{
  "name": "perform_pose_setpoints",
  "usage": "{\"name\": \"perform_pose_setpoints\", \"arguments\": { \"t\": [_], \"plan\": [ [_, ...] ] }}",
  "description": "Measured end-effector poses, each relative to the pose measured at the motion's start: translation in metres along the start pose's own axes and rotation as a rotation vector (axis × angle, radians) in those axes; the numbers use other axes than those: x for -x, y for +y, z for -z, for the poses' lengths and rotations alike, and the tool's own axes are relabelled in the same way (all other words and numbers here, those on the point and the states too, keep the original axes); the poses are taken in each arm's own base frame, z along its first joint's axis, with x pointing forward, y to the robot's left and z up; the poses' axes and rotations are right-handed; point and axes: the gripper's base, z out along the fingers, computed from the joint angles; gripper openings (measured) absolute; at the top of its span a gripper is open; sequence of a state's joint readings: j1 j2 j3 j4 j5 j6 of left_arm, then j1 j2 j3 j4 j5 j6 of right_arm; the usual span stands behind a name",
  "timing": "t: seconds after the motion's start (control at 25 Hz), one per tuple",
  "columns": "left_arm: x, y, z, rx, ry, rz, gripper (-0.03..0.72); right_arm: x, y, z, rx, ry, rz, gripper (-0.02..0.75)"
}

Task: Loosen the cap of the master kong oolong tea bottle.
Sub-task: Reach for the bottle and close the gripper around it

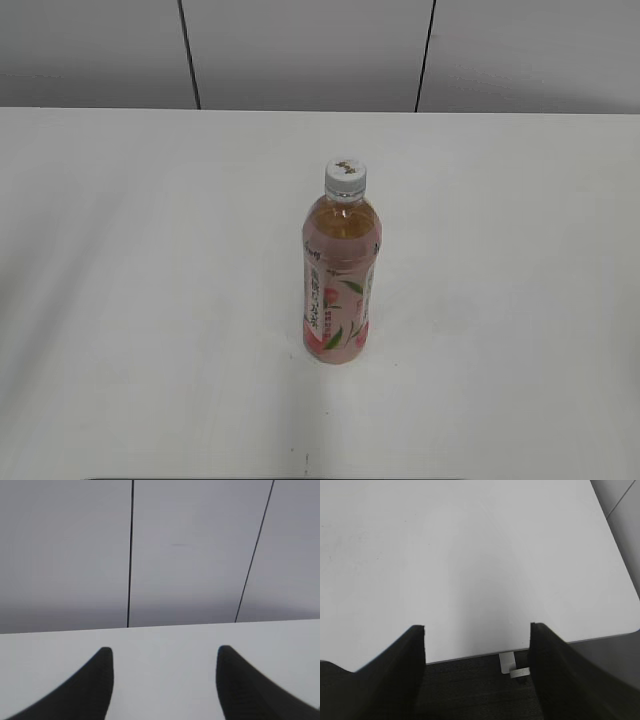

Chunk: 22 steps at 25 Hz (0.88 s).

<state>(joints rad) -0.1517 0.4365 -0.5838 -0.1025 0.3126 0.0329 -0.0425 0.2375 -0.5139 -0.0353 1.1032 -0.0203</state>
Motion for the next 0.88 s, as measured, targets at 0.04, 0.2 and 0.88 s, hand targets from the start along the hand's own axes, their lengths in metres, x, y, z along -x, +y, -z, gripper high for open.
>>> {"name": "perform_pose_setpoints", "arguments": {
  "t": [0.04, 0.2, 0.88],
  "plan": [
    [-0.001, 0.001, -0.010, 0.003, 0.008, 0.003, 0.398, 0.000, 0.000, 0.000, 0.000, 0.000, 0.000, 0.491],
    [-0.004, 0.003, -0.044, 0.017, 0.032, 0.003, 0.398, 0.000, 0.000, 0.000, 0.000, 0.000, 0.000, 0.491],
    [-0.096, -0.023, -0.119, -0.124, 0.119, -0.065, 0.400, 0.000, 0.000, 0.000, 0.000, 0.000, 0.000, 0.491]
  ]
}}
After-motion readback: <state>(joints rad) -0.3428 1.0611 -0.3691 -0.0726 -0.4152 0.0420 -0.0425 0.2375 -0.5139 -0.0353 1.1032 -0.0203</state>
